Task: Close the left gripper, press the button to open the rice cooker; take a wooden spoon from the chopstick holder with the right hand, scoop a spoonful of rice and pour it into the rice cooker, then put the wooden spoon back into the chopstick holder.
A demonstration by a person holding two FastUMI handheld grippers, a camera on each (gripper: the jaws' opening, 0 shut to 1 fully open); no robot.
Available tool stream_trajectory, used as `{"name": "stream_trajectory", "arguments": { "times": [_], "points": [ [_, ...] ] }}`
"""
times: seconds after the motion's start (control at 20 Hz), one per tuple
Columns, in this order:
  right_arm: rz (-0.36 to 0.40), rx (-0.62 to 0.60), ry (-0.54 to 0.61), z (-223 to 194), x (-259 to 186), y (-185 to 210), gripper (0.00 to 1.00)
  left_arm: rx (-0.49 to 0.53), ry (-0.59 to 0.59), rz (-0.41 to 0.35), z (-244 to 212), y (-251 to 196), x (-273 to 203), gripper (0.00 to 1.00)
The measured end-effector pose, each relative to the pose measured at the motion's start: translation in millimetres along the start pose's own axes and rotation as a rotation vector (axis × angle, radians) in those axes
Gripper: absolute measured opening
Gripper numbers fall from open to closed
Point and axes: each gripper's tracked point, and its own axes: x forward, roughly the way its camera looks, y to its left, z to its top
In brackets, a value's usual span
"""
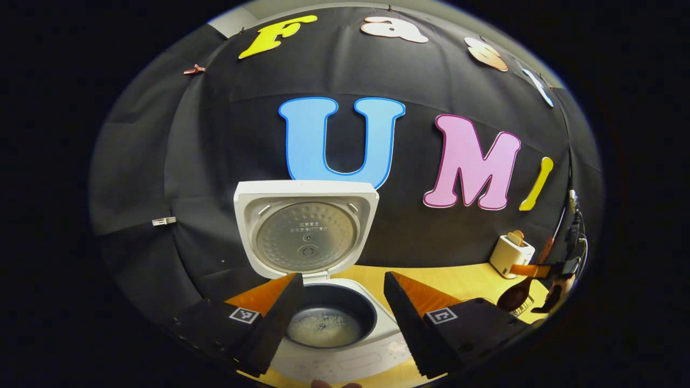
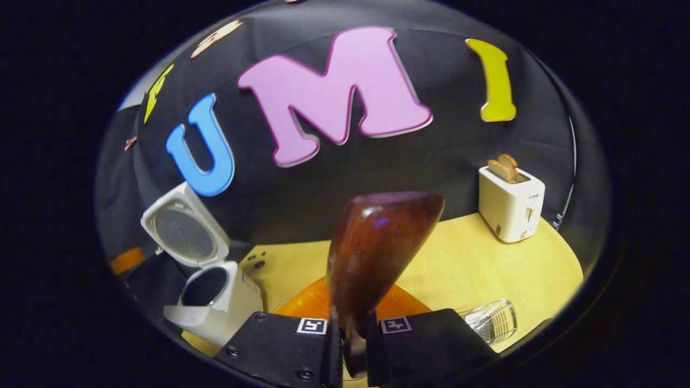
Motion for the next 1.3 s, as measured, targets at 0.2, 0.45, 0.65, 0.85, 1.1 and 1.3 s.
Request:
{"name": "stream_trajectory", "arguments": {
  "times": [0.2, 0.45, 0.65, 0.85, 1.1, 1.3],
  "points": [
    [-0.036, -0.118, 0.087, -43.7, 24.9, 13.2, 0.21, 0.012, 0.014, 0.001, -5.5, 5.0, 3.4, 0.96],
    [-0.177, -0.356, 0.179, -85.9, 41.6, 6.0, 0.22, -0.005, 0.030, 0.009, -13.3, 12.9, 8.2, 0.96],
    [-0.225, -0.590, 0.243, -117.8, 48.5, 25.3, 0.22, -0.020, 0.033, 0.019, -17.8, 22.6, 10.0, 0.96],
    [-0.226, -0.481, 0.275, -140.7, 52.4, 47.5, 0.22, -0.043, 0.035, 0.048, -23.2, 35.8, 6.1, 0.96],
    [-0.158, -0.144, 0.319, -149.7, 59.8, 68.7, 0.22, -0.028, 0.035, 0.091, -26.1, 50.0, -0.6, 0.96],
    [-0.073, 0.188, 0.337, -151.2, 58.7, 69.7, 0.22, -0.027, 0.029, 0.103, -24.4, 58.6, -8.8, 0.96]
  ]
}}
